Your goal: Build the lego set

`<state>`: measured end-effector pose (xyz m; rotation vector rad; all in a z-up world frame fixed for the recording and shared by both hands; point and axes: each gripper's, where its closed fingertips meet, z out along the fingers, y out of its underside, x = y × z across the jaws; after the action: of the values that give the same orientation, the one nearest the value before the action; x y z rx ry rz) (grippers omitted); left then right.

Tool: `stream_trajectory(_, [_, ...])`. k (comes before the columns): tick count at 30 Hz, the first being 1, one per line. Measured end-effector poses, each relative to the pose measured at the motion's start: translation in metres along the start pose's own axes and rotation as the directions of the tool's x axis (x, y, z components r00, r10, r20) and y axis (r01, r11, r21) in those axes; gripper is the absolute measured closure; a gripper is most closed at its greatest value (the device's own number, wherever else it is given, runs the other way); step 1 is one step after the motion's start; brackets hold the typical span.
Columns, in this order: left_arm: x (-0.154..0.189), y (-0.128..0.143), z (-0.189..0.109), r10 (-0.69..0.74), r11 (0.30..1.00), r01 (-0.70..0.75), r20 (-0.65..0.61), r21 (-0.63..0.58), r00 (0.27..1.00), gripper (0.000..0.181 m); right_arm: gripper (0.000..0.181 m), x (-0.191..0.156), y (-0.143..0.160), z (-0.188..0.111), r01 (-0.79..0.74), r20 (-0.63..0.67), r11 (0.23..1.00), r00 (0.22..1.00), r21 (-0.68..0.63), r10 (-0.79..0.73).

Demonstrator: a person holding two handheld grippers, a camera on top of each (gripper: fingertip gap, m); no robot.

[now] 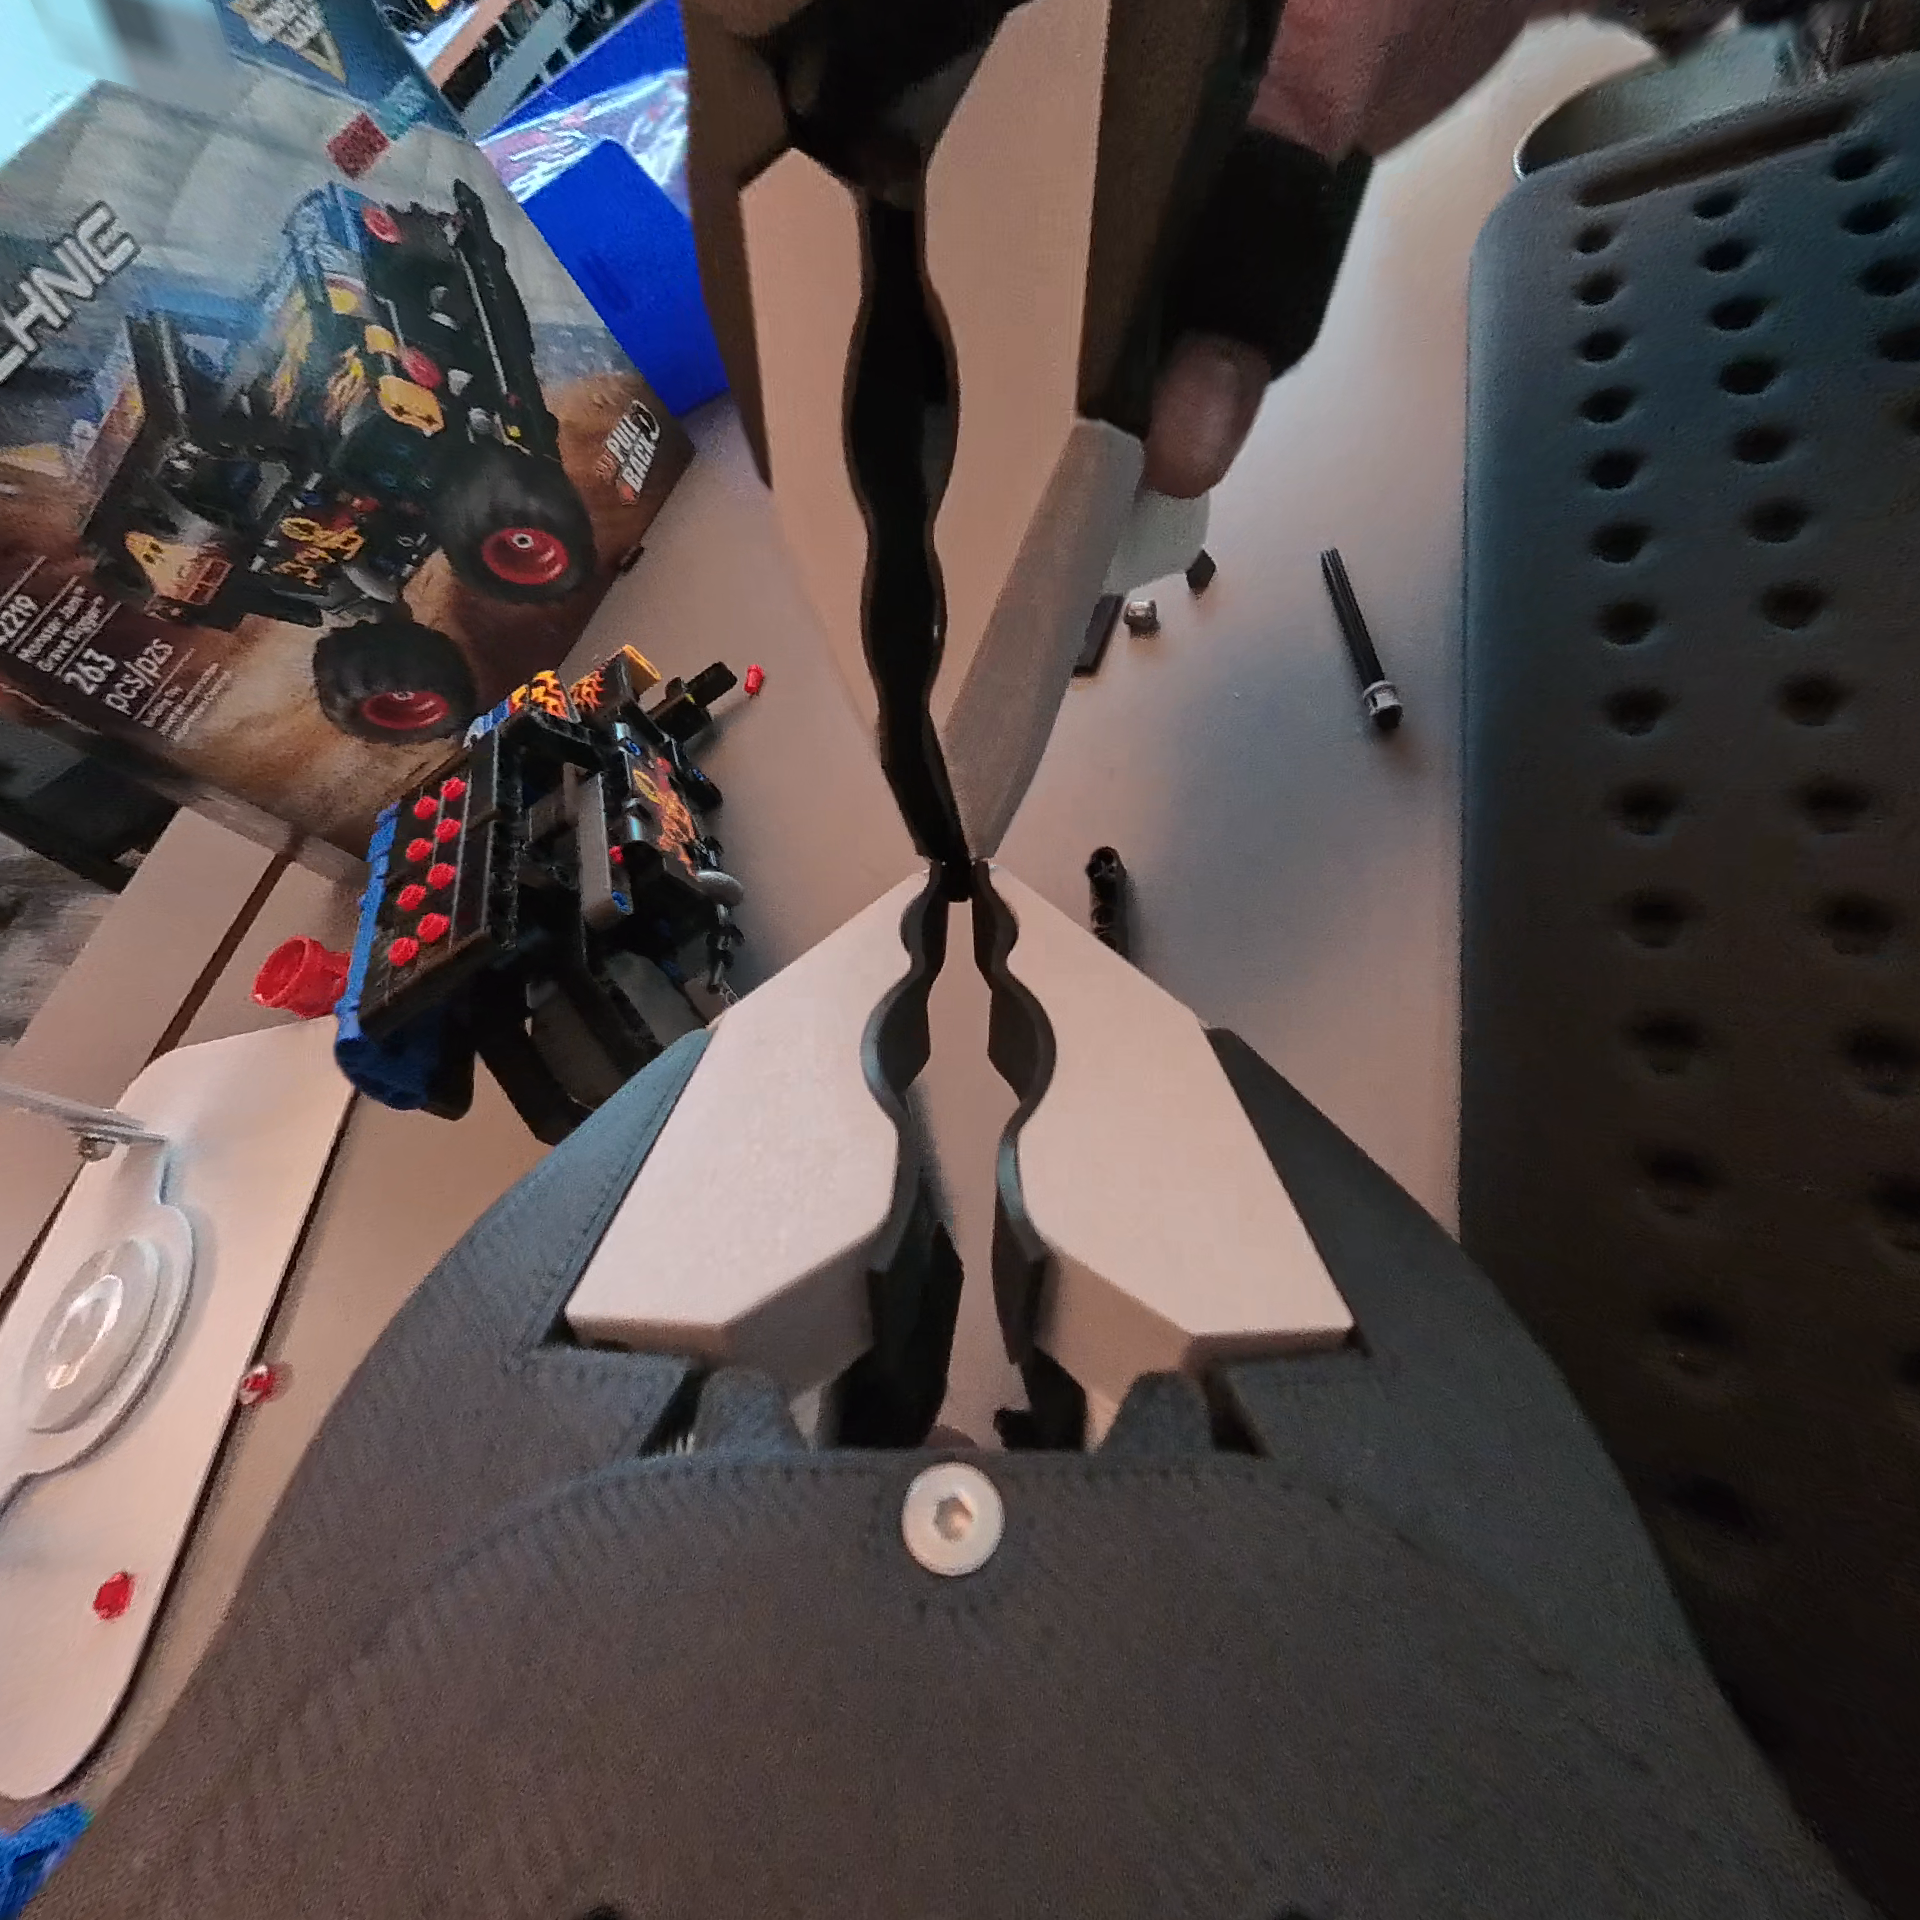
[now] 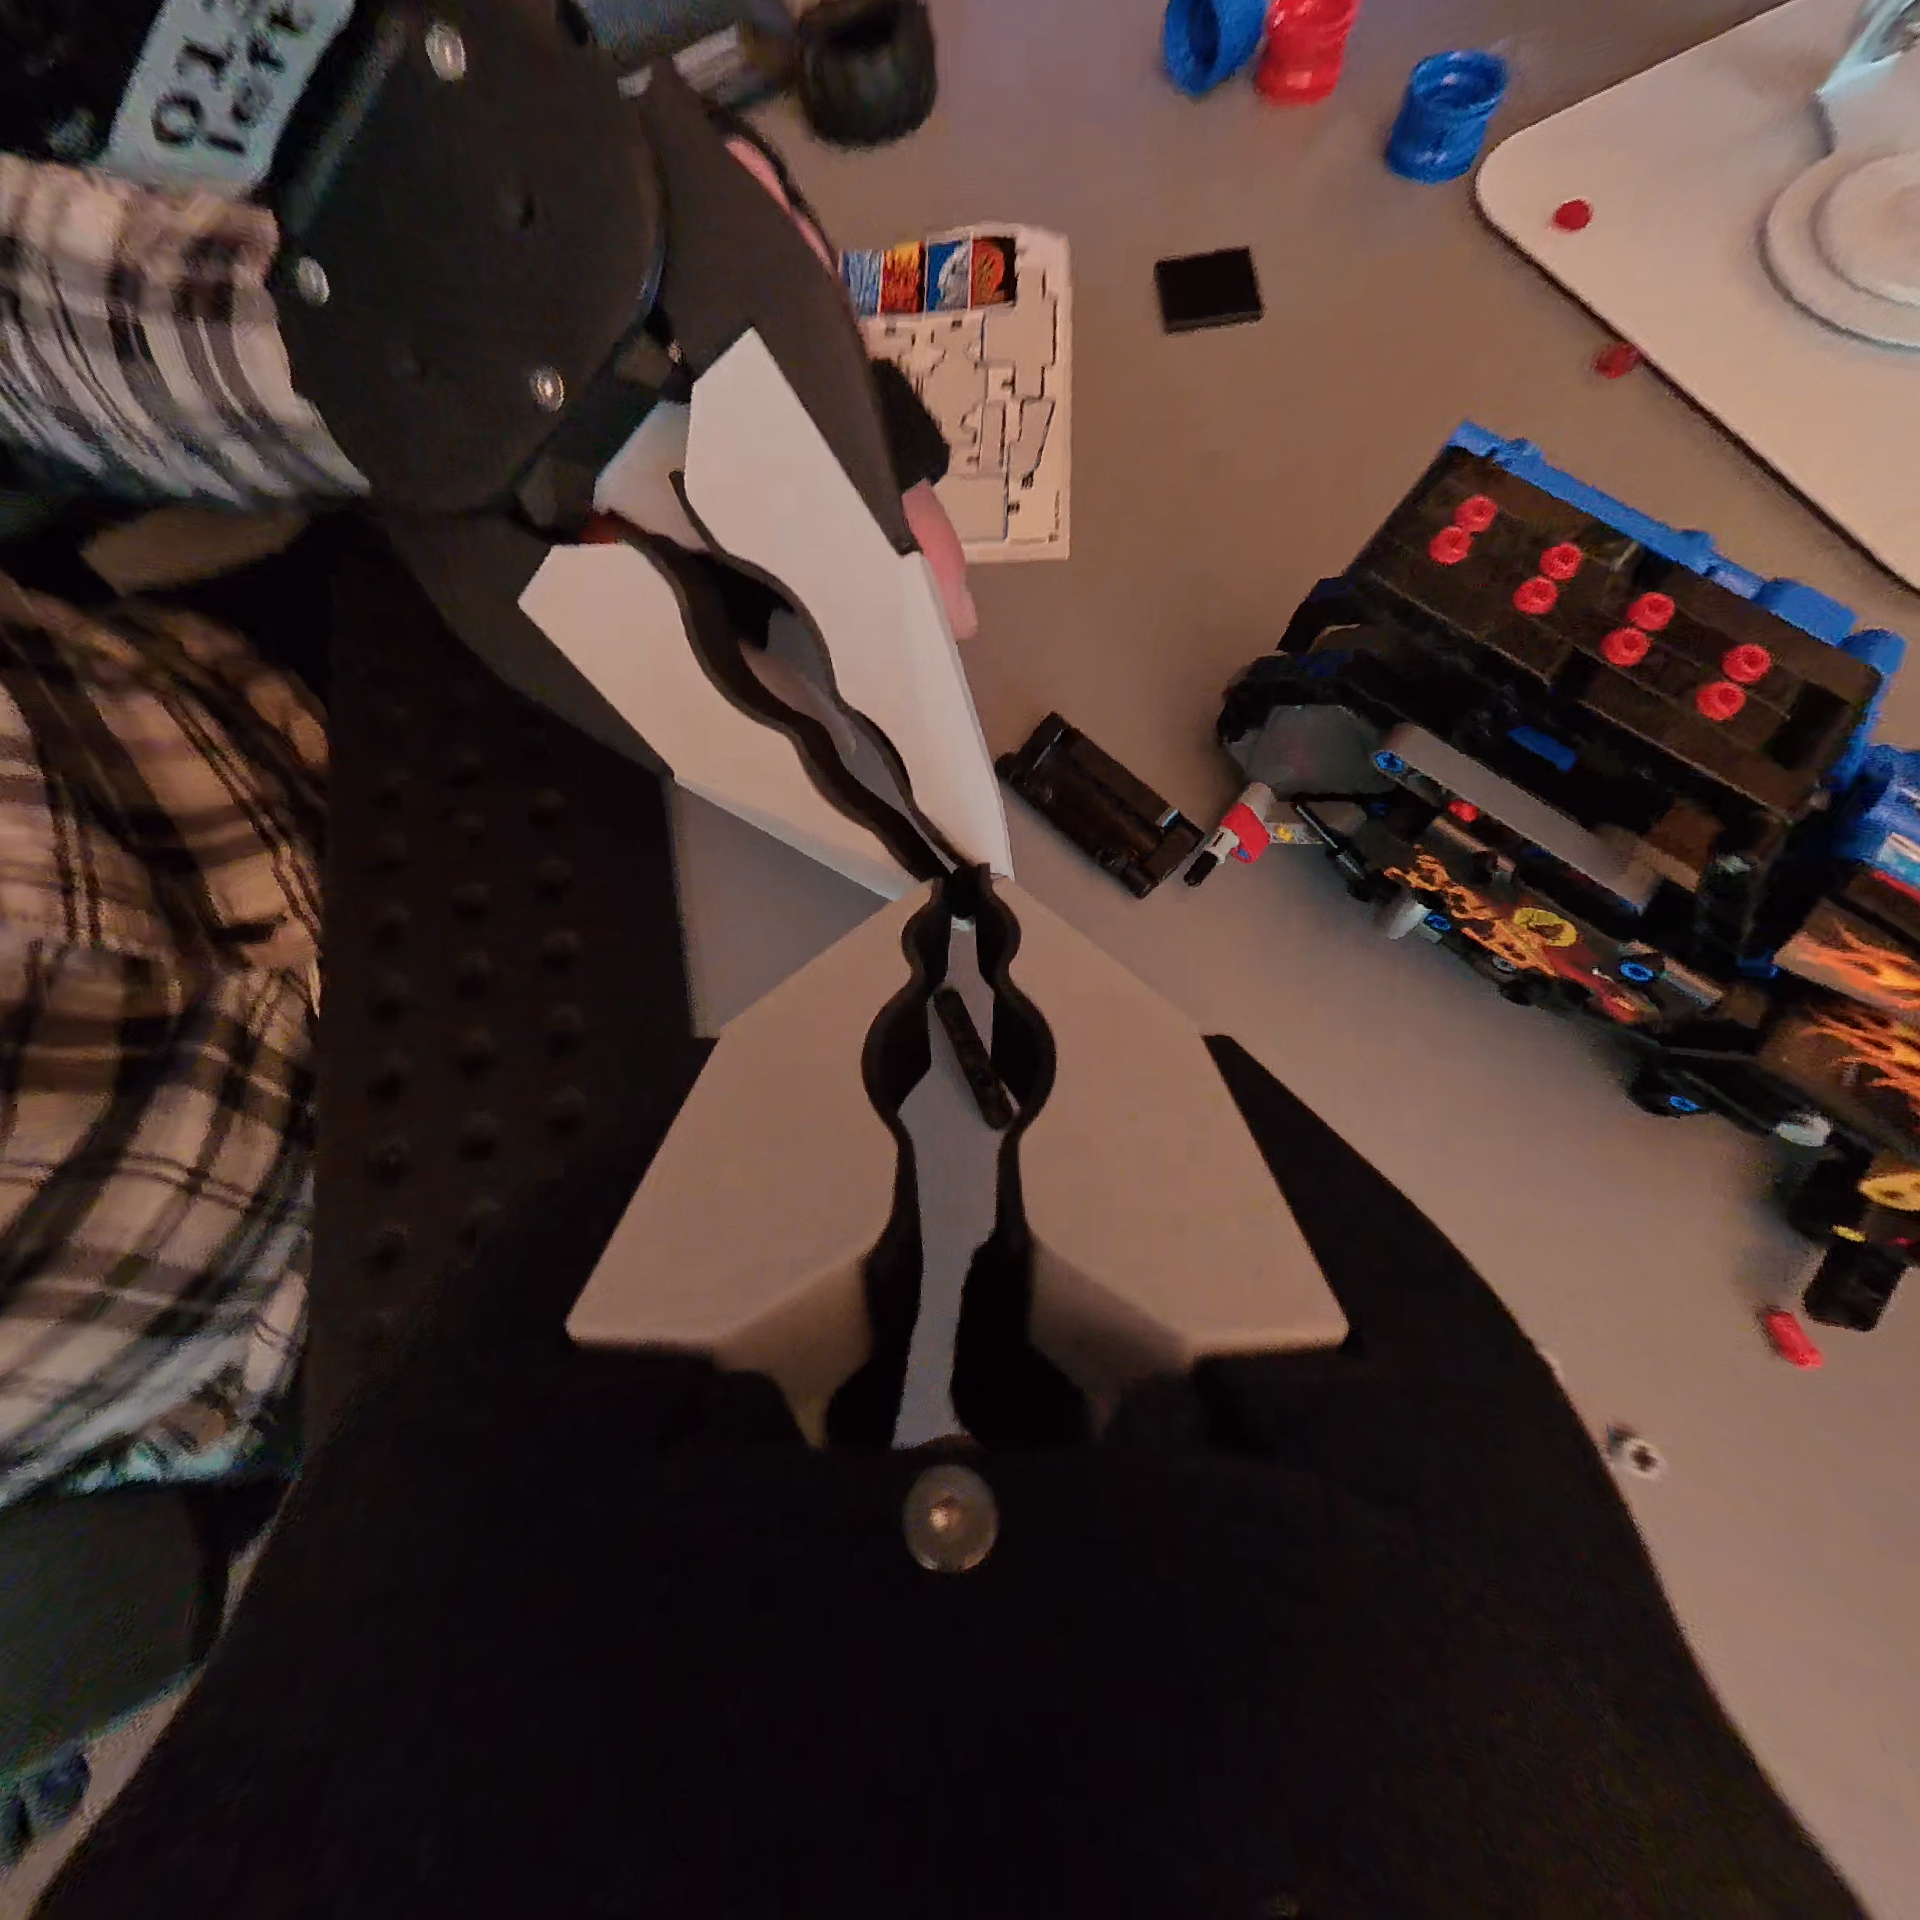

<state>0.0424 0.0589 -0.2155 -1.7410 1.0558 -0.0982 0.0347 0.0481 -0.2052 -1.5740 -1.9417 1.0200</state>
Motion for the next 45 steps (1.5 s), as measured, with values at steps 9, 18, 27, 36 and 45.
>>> stream_trajectory(9, [-0.028, -0.01, -0.018, -0.116, 0.989, 0.111, 0.041, 0.102, 0.992, 0.178, 0.179, 0.009, -0.035, -0.004, -0.054, -0.015, 0.982, 0.998, 0.178, 0.057])
stream_trajectory(18, [-0.039, -0.013, -0.025, -0.191, 0.972, 0.183, 0.042, 0.147, 0.981, 0.178, 0.178, 0.012, -0.049, -0.004, -0.135, 0.036, 0.944, 0.991, 0.301, 0.13])
stream_trajectory(27, [-0.028, 0.009, -0.013, -0.215, 0.976, 0.216, -0.015, 0.017, 0.976, 0.159, 0.179, 0.018, -0.018, -0.008, -0.062, -0.065, 0.982, 0.995, 0.18, 0.075])
stream_trajectory(36, [-0.023, 0.077, -0.006, -0.232, 0.917, 0.226, 0.024, -0.327, 0.973, 0.135, 0.179, 0.042, 0.029, -0.017, -0.075, -0.22, 0.99, 0.97, 0.119, 0.1])
stream_trajectory(45, [-0.012, 0.07, -0.004, -0.06, 0.95, 0.048, -0.028, -0.31, 0.998, 0.157, 0.179, 0.046, 0.035, -0.016, -0.056, -0.228, 0.991, 0.97, 0.121, 0.082])
